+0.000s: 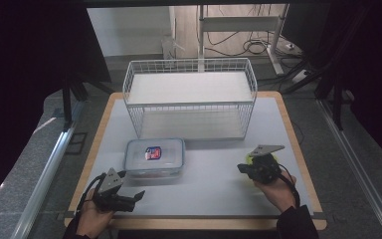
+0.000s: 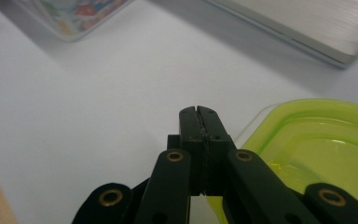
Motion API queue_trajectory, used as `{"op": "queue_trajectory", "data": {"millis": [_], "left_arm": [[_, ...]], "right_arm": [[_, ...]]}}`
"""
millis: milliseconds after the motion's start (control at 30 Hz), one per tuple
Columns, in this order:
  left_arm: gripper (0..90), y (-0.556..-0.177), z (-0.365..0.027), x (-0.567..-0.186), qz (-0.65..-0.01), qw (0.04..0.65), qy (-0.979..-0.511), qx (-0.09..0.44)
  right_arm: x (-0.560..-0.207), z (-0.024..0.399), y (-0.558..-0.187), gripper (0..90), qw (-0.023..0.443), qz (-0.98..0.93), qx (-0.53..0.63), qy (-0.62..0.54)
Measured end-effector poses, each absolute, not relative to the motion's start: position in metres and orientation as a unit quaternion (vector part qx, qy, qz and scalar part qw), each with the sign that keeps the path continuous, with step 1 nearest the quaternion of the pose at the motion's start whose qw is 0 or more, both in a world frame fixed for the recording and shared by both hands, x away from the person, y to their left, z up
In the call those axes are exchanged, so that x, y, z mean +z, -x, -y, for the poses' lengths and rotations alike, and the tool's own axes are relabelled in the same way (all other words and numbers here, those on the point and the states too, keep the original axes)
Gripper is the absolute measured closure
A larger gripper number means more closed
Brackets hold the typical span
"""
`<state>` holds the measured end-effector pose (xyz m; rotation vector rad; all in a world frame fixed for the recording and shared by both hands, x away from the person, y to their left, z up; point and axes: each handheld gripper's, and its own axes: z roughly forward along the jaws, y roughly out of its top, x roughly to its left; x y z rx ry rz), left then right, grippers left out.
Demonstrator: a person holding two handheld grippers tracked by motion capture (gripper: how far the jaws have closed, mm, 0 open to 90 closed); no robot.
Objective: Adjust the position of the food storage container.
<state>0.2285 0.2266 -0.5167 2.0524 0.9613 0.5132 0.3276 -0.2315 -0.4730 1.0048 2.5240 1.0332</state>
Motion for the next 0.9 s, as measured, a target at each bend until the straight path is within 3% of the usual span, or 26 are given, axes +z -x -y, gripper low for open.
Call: {"op": "queue_trajectory", "data": {"millis": [433,600,700,733,767,900], "left_arm": [[2.7,-0.231,-0.231,-0.517,-0.392,0.367,-0.819,0.200],[7.1,-0.234,-0.248,-0.514,-0.422,0.376,-0.798,0.210],[16.6,-0.238,-0.263,-0.513,-0.443,0.390,-0.779,0.210],[24.6,-0.240,-0.268,-0.512,-0.447,0.392,-0.776,0.213],[24.6,-0.241,-0.270,-0.512,-0.450,0.391,-0.773,0.217],[44.4,-0.250,-0.283,-0.511,-0.471,0.390,-0.759,0.225]], "right_arm": [[-0.468,0.244,-0.330,88.6,0.139,-0.848,0.372,-0.352],[-0.467,0.239,-0.327,87.8,0.138,-0.845,0.383,-0.346],[-0.467,0.235,-0.325,87.9,0.137,-0.845,0.388,-0.342],[-0.466,0.231,-0.324,87.5,0.133,-0.846,0.391,-0.338],[-0.466,0.231,-0.324,87.5,0.133,-0.846,0.391,-0.338],[-0.465,0.226,-0.321,87.7,0.132,-0.844,0.396,-0.336]]}}
